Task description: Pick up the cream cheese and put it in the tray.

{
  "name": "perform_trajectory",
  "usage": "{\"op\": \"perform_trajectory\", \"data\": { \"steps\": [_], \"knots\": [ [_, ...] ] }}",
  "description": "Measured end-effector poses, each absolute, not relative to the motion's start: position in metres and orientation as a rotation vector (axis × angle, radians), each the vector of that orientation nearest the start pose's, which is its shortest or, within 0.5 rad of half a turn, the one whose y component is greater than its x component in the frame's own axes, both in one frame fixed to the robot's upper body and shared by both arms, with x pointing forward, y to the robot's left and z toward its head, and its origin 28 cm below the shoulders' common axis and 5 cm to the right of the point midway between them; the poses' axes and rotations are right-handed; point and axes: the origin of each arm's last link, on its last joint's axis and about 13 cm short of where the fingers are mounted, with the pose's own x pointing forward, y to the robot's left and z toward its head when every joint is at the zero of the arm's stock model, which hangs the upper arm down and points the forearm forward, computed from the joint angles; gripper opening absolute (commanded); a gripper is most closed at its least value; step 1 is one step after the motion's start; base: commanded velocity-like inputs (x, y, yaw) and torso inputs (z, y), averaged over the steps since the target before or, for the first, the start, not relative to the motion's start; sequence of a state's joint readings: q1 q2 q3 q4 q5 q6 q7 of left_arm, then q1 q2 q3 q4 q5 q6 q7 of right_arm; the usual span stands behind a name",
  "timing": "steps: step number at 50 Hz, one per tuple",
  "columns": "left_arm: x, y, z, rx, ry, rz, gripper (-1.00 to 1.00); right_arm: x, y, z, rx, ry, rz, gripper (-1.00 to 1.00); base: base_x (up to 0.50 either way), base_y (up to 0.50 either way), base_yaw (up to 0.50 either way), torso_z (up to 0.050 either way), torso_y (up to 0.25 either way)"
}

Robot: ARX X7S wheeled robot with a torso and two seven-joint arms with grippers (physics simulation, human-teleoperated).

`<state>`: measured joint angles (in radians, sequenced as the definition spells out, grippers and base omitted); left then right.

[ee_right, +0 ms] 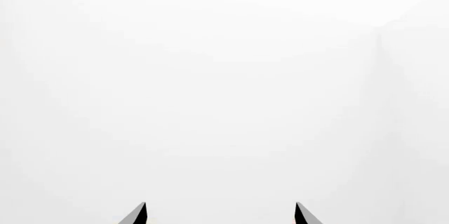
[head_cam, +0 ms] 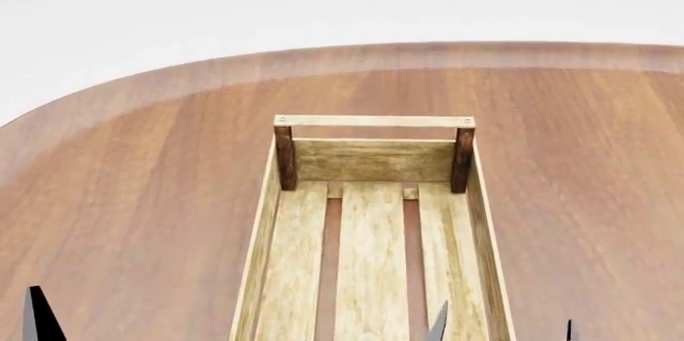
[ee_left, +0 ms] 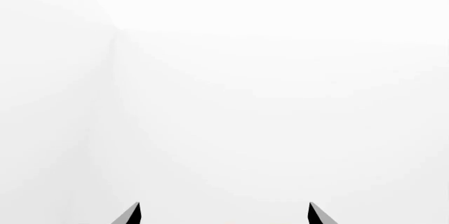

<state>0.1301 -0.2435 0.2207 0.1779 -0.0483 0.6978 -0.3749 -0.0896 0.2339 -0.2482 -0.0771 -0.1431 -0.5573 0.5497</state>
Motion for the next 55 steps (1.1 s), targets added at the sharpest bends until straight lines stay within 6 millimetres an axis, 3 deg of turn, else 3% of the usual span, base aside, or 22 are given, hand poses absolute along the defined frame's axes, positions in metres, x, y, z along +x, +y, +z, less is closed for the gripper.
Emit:
{"op": "perform_trajectory", "data": {
  "steps": [24, 55],
  "knots": [
    [0.174, 0.209, 0.067, -0.07, -0.7, 0.067, 1.0, 0.19, -0.115, 0.051, -0.144, -0.541, -0.436, 1.0, 0.0, 0.0, 0.0, 0.0, 0.0],
    [0.174, 0.209, 0.065, -0.069, -0.691, 0.067, 1.0, 0.2, -0.137, 0.051, -0.165, -0.331, -0.926, 1.0, 0.0, 0.0, 0.0, 0.0, 0.0]
  ]
}}
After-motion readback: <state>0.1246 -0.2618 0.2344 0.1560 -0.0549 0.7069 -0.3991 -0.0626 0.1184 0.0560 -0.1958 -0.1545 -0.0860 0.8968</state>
